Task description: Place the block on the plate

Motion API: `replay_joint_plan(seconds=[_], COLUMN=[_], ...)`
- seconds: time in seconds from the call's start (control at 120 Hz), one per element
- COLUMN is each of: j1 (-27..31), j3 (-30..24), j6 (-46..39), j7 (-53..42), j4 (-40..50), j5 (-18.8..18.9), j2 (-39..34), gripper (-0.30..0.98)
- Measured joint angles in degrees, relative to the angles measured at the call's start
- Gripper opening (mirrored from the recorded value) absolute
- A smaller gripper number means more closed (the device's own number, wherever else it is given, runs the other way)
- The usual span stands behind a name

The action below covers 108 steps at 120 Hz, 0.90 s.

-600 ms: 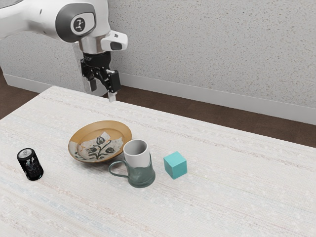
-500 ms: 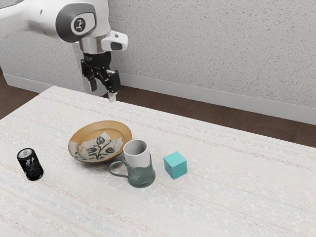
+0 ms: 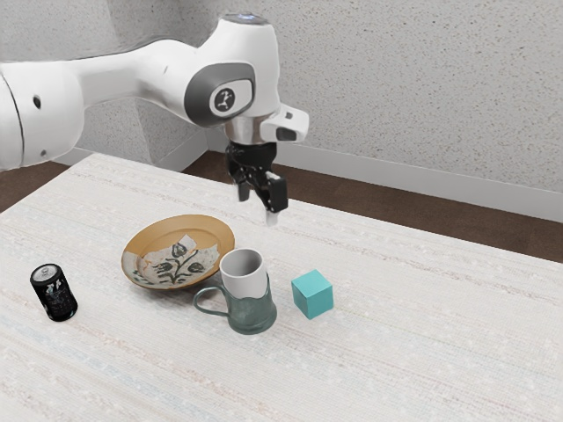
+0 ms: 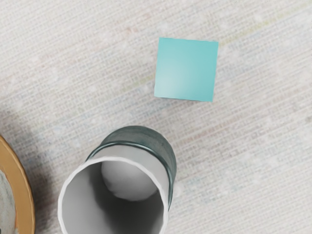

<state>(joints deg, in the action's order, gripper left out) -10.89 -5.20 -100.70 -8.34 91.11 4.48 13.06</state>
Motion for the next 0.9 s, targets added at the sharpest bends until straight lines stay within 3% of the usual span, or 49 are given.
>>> replay_joint_plan(seconds=[0.45, 0.9], j1=[0.58, 0.05], j3=[-2.7, -3.59], j6=[-3.63, -10.04], j7=[-0.89, -2.0], j4=[-9.52, -5.02], j5=[-1.09, -1.52], j2=[14.32, 15.6], gripper=[0.69, 0.69])
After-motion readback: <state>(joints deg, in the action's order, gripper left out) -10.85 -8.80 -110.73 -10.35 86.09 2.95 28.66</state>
